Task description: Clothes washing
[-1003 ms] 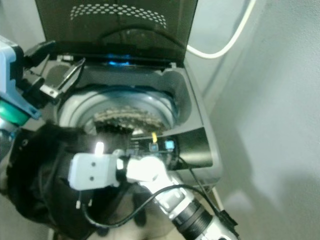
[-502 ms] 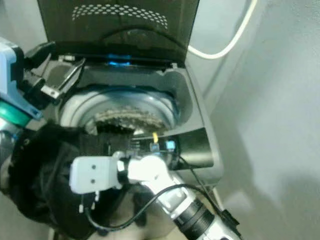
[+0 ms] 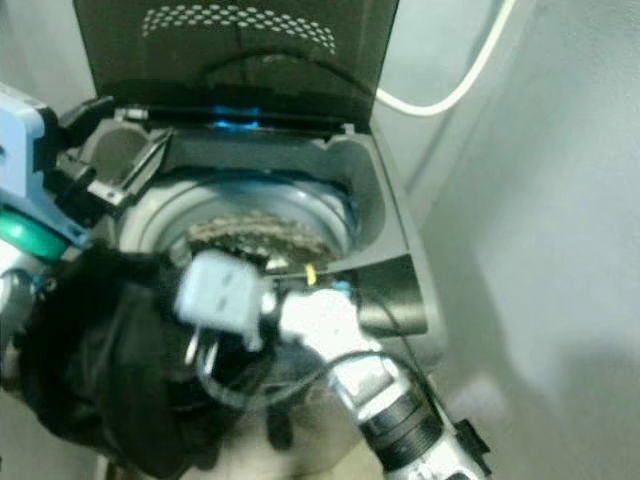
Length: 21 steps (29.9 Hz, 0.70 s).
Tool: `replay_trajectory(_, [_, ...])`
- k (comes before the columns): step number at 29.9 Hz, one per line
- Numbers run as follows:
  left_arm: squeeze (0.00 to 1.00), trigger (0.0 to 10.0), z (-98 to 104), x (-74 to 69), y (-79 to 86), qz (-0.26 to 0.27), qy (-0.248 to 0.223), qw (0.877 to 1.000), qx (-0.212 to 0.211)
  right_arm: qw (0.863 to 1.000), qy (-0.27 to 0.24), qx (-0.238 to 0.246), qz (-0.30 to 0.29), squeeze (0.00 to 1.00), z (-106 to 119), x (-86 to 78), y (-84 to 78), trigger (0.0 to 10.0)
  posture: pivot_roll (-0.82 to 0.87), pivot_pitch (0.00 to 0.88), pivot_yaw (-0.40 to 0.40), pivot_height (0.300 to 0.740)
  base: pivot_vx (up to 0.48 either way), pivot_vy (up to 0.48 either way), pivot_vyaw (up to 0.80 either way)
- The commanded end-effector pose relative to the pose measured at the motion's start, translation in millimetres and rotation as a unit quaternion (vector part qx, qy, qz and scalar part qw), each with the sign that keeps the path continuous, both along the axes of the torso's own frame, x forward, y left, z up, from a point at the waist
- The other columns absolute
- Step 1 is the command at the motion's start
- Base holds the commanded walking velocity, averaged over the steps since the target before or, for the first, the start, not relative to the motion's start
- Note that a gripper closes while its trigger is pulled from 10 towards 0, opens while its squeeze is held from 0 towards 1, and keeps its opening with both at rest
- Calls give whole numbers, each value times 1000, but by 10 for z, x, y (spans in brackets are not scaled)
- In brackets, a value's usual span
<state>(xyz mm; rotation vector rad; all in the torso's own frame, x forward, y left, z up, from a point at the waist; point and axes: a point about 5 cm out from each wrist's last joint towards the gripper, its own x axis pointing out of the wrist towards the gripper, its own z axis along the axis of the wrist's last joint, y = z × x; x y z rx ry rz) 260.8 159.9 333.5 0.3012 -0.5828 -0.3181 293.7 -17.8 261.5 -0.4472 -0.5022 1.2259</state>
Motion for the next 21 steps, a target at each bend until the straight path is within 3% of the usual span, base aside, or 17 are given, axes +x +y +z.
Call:
replay_trajectory(1, [0,10000,16,-18,-30,-7,-6,1000,9,999,2,-38,9,1000,-45,-8,-22,10000,143,125,-21,740,0,0,0])
replay_trajectory(3, [0,10000,17,-14,-31,-8,-7,1000,13,997,-4,-81,19,1000,-64,2,-67,10000,144,122,-20,740,0,0,0])
replay_trajectory(8, [0,10000,18,-16,-27,-6,-8,1000,15,992,-1,-116,58,1000,-53,-45,-210,10000,147,117,-22,740,0,0,0])
replay_trajectory(15, [0,10000,6,-21,-16,-4,-6,1000,17,986,40,-133,96,1000,-139,-110,-293,10000,137,108,-24,740,0,0,0])
replay_trajectory(16, [0,10000,1,-21,-19,-4,-6,1000,17,986,45,-136,89,0,-179,-87,-282,10000,135,104,-24,740,0,0,0])
replay_trajectory(21, [0,10000,-6,-12,-39,-9,-5,1000,17,983,65,-162,50,0,-360,71,-218,10000,133,103,-17,740,0,0,0])
